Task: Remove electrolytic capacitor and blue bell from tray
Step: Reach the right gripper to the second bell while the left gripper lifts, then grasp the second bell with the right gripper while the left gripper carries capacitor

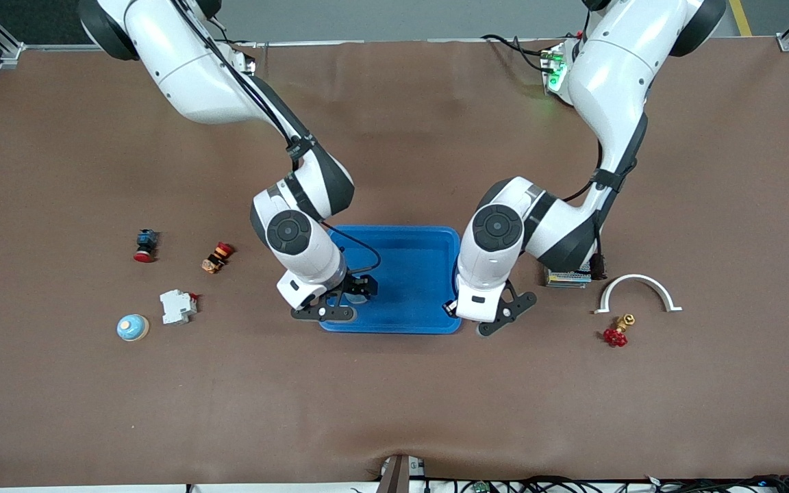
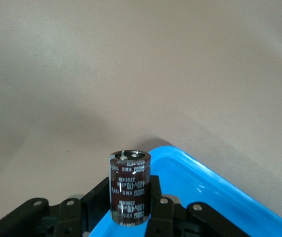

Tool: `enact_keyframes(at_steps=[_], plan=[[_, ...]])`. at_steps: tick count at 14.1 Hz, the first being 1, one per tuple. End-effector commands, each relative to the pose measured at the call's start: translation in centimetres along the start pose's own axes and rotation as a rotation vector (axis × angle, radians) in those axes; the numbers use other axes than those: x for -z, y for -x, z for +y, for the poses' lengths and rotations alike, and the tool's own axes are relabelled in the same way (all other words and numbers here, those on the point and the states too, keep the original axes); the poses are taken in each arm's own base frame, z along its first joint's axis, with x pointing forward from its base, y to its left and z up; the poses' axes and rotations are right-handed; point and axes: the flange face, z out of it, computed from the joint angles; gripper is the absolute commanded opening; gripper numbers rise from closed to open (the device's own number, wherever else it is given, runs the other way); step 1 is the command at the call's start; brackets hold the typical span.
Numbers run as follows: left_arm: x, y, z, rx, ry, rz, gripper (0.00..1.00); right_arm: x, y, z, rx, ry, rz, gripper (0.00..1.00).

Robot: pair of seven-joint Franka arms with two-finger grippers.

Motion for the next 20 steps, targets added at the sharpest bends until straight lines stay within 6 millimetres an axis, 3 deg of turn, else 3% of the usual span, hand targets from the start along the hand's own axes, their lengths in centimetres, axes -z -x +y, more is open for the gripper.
enact_keyframes(at_steps=[1,6,10,15,17,20], plan=[[4.1,-0.8,-1.2,-0.062,-0.028,0.022,0.00,-0.8,-0.1,0.0,0.013,0.019,0.014,1.00],[6.3,-4.3,-4.0,-0.089,-0.069,0.012,0.00,-1.9,0.6,-0.6,0.025,0.021,0.008,1.00],[7.0,-7.7,-7.4,-0.110,-0.082,-0.020,0.00,-2.9,1.3,-1.2,0.064,0.051,0.014,1.00],[7.2,-12.6,-15.4,-0.196,-0.118,-0.090,0.00,-4.1,1.4,-1.0,0.096,0.068,0.037,1.00],[6.4,-13.9,-19.0,-0.250,-0.144,-0.118,0.00,-4.5,1.9,-1.6,0.103,0.070,0.033,1.00],[5.0,-17.6,-25.0,-0.295,-0.161,-0.158,0.00,-5.1,2.1,-1.5,0.106,0.074,0.026,1.00]])
